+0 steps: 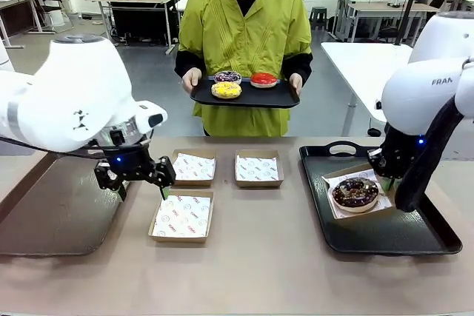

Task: Individually package the donuts and arrange them on the tray.
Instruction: Place the picked Paper togo box on the Handle tray while simultaneously picking up another Paper togo box from the table with the other hand.

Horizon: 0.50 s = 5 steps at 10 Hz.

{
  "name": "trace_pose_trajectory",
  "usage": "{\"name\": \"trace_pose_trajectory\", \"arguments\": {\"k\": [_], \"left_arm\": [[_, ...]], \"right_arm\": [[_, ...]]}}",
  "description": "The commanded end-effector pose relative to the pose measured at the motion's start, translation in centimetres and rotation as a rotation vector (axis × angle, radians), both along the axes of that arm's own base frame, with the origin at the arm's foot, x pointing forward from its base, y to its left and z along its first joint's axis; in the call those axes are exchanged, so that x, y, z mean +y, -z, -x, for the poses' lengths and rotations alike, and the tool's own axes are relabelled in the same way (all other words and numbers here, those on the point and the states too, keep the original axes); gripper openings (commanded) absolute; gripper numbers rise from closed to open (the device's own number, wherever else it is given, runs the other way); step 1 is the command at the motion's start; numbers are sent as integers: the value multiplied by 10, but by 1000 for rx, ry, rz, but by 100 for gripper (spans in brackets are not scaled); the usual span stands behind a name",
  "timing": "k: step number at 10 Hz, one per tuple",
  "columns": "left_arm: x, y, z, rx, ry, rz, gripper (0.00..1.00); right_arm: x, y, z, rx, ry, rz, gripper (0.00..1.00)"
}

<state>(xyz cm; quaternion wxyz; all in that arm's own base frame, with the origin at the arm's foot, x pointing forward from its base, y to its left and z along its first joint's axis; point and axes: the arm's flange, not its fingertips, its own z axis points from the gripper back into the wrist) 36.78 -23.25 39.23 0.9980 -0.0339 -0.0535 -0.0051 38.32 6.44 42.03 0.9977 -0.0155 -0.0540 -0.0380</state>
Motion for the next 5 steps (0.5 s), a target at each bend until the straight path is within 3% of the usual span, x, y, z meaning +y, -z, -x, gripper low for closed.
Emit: {"name": "trace_pose_trajectory", "arguments": {"k": [1, 5], "left_arm": [[-17, 16, -13, 0, -31, -46, 100], [-22, 51, -26, 5, -34, -68, 100]], "right_arm": [[0, 19, 2, -21, -26, -1, 1], [6, 46, -4, -27, -35, -24, 1]]}}
